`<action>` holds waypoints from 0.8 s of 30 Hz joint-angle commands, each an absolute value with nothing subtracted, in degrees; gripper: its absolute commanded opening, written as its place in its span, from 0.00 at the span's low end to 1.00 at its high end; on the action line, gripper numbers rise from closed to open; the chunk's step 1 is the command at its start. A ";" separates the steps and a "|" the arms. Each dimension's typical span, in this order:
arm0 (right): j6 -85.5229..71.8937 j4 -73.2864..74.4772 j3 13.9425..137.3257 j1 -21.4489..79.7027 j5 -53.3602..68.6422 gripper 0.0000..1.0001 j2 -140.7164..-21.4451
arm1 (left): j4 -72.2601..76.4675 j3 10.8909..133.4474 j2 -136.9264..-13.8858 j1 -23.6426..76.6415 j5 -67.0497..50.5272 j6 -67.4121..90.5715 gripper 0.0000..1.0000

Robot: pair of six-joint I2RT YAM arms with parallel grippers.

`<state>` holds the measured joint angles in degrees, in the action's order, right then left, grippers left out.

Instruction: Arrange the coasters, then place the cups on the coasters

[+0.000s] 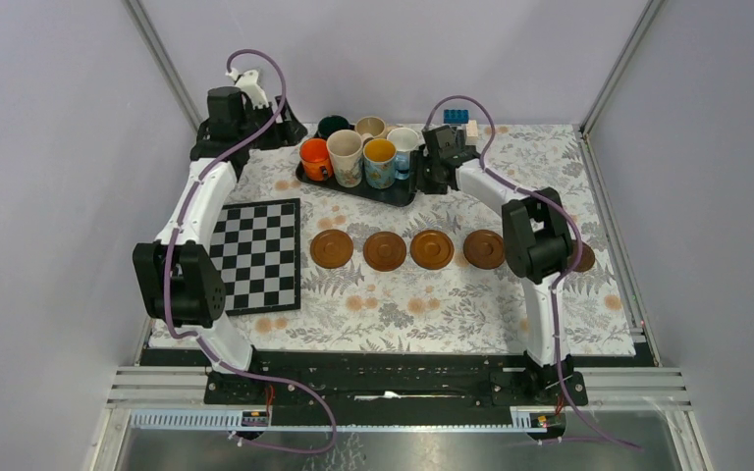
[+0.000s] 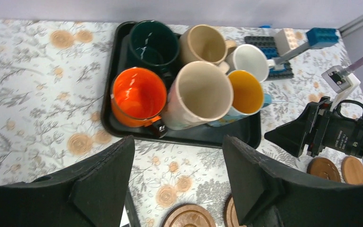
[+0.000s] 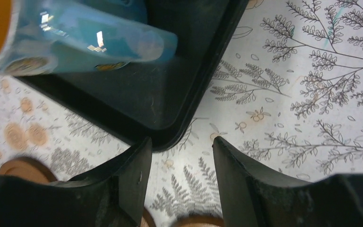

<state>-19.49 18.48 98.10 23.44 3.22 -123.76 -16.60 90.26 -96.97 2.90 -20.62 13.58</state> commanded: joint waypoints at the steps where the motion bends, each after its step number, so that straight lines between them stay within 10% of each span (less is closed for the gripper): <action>1: -21.87 13.87 102.12 23.88 0.28 0.57 -126.50 | -16.42 89.03 -93.96 1.49 -20.35 13.81 0.73; 13: -21.25 13.91 104.01 24.08 -0.18 0.48 -132.45 | -17.13 88.77 -94.00 0.10 -19.12 14.14 0.74; 24: -16.90 19.11 104.77 21.51 2.37 0.03 -132.64 | -17.06 87.66 -94.30 0.06 -18.96 14.45 0.75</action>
